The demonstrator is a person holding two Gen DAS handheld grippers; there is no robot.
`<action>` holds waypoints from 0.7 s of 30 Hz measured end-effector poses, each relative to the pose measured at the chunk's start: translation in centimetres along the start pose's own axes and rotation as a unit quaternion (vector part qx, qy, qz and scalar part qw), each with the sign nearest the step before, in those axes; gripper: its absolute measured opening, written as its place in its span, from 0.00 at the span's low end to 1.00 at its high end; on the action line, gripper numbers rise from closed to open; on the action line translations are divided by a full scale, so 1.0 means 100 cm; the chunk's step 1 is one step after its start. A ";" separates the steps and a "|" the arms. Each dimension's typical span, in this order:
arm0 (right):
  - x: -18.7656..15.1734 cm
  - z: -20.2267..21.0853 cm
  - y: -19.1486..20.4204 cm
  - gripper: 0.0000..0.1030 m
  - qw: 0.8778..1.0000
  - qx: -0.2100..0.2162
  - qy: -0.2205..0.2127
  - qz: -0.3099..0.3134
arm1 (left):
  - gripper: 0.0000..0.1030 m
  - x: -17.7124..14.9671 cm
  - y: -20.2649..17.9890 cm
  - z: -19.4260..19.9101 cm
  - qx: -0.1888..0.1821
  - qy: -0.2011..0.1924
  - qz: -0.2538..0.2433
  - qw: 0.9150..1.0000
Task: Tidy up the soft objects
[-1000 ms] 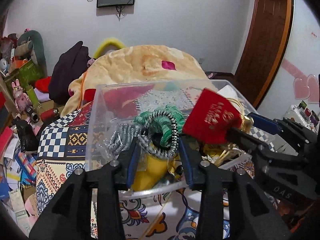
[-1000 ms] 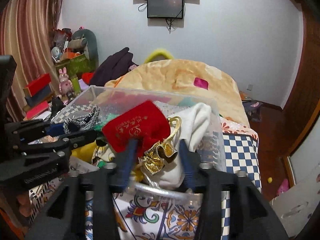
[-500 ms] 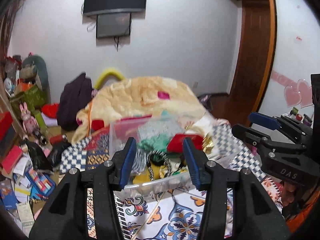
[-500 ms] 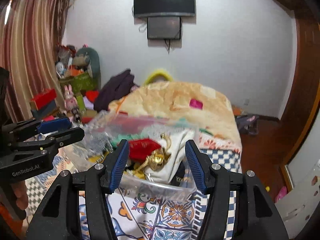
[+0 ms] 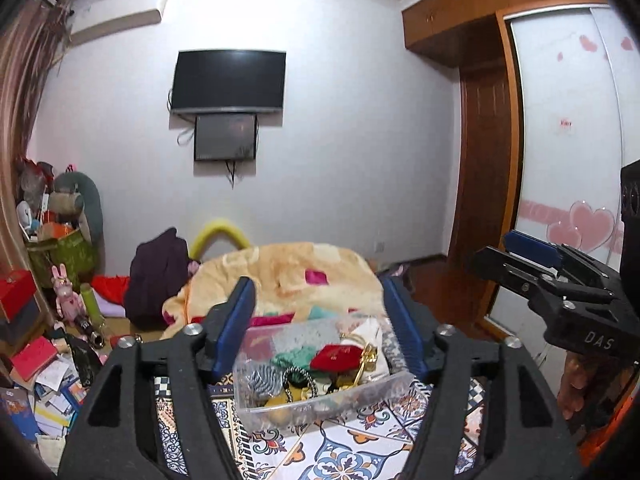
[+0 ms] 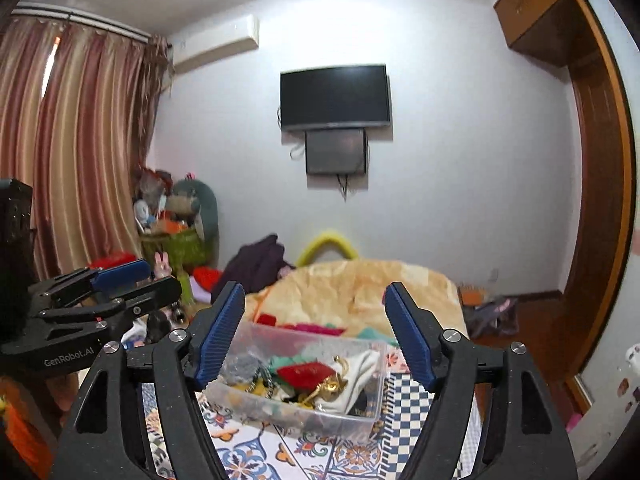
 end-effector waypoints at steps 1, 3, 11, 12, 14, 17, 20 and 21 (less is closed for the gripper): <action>0.001 0.002 0.000 0.74 1.000 0.000 -0.005 -0.001 | 0.75 0.002 -0.001 0.004 0.000 -0.007 0.000 1.000; 0.004 0.006 0.000 0.80 1.000 -0.003 -0.016 -0.003 | 0.86 0.004 -0.002 0.010 0.000 -0.018 -0.001 1.000; 0.000 0.007 0.006 0.96 1.000 -0.006 -0.025 0.001 | 0.99 0.003 0.000 0.019 -0.006 -0.029 0.004 1.000; -0.002 0.007 0.006 0.97 1.000 -0.008 -0.025 0.002 | 0.99 0.002 0.000 0.020 -0.006 -0.029 0.004 1.000; -0.006 0.011 0.006 0.98 1.000 -0.007 -0.025 0.001 | 0.99 0.000 0.000 0.020 -0.004 -0.029 0.005 1.000; -0.007 0.012 0.006 0.99 1.000 -0.007 -0.025 -0.001 | 1.00 -0.002 -0.001 0.019 0.003 -0.029 0.002 1.000; -0.008 0.011 0.005 1.00 1.000 -0.005 -0.024 -0.005 | 1.00 -0.004 0.000 0.019 0.004 -0.028 0.002 1.000; -0.008 0.011 0.004 1.00 1.000 -0.005 -0.023 -0.006 | 1.00 -0.005 0.000 0.018 0.004 -0.027 0.003 1.000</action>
Point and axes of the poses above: each gripper's, at about its wrist camera, not at the fingertips, and z roughly against the way its jaws point, y to its left, x to its top, the point moved 5 cm from there along -z, roughly the way its jaws point, and after that the axes turned 8 degrees about z, right-handed, at the moved point
